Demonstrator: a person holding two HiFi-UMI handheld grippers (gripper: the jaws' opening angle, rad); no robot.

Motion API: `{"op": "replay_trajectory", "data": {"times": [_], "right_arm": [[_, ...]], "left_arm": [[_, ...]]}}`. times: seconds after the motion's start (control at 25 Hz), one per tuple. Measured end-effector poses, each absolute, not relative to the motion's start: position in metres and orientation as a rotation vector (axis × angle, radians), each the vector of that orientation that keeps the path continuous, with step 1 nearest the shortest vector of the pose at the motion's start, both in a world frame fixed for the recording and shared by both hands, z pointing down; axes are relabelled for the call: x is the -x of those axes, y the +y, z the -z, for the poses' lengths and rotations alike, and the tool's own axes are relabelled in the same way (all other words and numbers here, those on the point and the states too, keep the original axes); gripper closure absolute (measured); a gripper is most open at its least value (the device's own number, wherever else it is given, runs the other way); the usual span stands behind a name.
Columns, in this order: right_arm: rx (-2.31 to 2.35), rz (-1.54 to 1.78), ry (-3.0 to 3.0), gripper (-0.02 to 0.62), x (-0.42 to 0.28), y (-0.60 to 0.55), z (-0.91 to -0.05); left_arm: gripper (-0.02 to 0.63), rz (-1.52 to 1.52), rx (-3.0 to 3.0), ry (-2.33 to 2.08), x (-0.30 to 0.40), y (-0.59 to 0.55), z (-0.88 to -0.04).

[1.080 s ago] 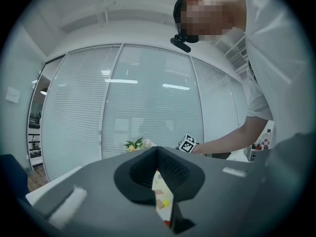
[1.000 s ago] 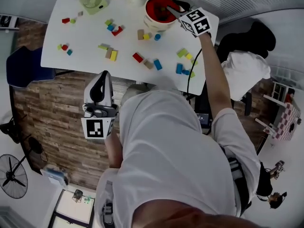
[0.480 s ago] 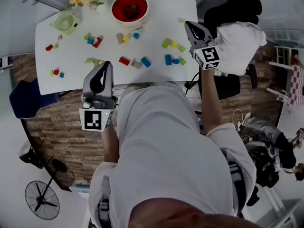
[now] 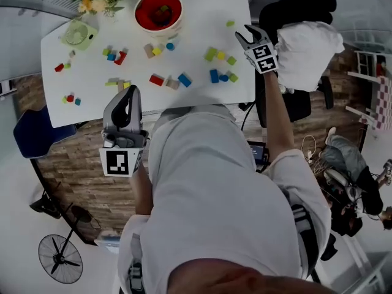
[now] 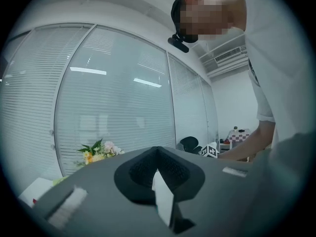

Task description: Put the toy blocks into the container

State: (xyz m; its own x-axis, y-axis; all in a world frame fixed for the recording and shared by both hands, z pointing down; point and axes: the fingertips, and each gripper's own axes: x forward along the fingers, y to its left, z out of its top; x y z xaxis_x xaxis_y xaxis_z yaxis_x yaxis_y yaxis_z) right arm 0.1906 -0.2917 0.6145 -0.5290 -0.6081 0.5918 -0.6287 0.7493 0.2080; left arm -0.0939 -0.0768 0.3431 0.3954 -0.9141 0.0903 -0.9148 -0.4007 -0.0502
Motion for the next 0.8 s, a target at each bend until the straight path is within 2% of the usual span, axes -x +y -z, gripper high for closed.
{"op": "replay_trajectory", "data": {"times": [0.28, 0.44, 0.48, 0.52, 0.8], "right_arm": [[-0.337, 0.167, -1.915, 0.365, -0.171, -0.348, -0.709], [-0.070, 0.209, -1.773, 0.365, -0.164, -0.351, -0.751], [-0.028, 0.219, -1.749, 0.411, -0.163, -0.349, -0.757], [-0.013, 0.227, -1.742, 0.520, -0.163, -0.349, -0.760], [-0.361, 0.020, -2.097, 0.526, -0.142, -0.347, -0.703]], "left_arm": [[0.607, -0.325, -2.412, -1.907, 0.139, -0.038, -0.362], [0.609, -0.363, -2.297, -1.991, 0.156, -0.020, -0.366], [0.607, -0.365, -2.277, -2.006, 0.159, -0.018, -0.367], [0.607, -0.363, -2.262, -2.019, 0.161, -0.016, -0.367], [0.607, -0.304, -2.309, -1.995, 0.161, -0.032, -0.368]]}}
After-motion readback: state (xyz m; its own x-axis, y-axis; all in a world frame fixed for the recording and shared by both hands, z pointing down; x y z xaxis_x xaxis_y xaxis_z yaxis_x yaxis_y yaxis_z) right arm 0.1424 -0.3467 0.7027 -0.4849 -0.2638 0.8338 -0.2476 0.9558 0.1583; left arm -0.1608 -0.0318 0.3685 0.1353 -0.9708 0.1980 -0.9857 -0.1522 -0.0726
